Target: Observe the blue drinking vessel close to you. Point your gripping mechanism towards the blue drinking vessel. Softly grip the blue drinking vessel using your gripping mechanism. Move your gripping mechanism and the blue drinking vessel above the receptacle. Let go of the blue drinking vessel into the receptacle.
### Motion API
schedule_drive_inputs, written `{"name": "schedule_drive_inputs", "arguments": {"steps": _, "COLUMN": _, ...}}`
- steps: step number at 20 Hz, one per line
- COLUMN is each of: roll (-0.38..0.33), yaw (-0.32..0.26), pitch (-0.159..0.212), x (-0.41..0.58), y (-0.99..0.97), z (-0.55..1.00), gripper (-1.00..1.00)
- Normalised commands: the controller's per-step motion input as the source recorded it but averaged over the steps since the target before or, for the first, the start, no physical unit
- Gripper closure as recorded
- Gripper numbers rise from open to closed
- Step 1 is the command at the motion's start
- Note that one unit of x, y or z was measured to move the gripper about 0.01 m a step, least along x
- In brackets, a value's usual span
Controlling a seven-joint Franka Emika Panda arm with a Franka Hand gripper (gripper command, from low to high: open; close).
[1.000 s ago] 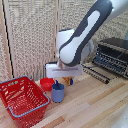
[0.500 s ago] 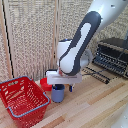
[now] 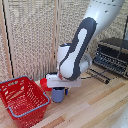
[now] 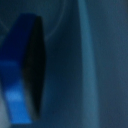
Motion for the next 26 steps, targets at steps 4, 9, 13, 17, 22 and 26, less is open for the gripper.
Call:
{"name": "schedule_drive_inputs", "arguments": {"steps": 4, "roll": 0.023, "yaw": -0.004, "pitch": -0.033, "x": 0.083, "y": 0.00, "z": 0.13, "gripper": 1.00}}
{"name": "schedule_drive_inputs", "arguments": {"steps": 9, "roll": 0.056, "yaw": -0.010, "pitch": 0.126, "x": 0.306, "y": 0.00, "z": 0.63, "gripper": 1.00}}
{"name": "schedule_drive_inputs", "arguments": {"steps": 13, "roll": 0.000, "yaw": 0.040, "pitch": 0.181, "x": 0.415, "y": 0.00, "z": 0.80, "gripper": 1.00}}
{"name": "schedule_drive_inputs", "arguments": {"steps": 17, "roll": 0.000, "yaw": 0.086, "pitch": 0.168, "x": 0.516, "y": 0.00, "z": 0.83, "gripper": 1.00}}
{"name": "schedule_drive_inputs", "arguments": {"steps": 22, "roll": 0.008, "yaw": 0.102, "pitch": 0.164, "x": 0.556, "y": 0.11, "z": 0.83, "gripper": 1.00}}
{"name": "schedule_drive_inputs", "arguments": {"steps": 26, "roll": 0.039, "yaw": 0.121, "pitch": 0.192, "x": 0.497, "y": 0.47, "z": 0.74, "gripper": 1.00}}
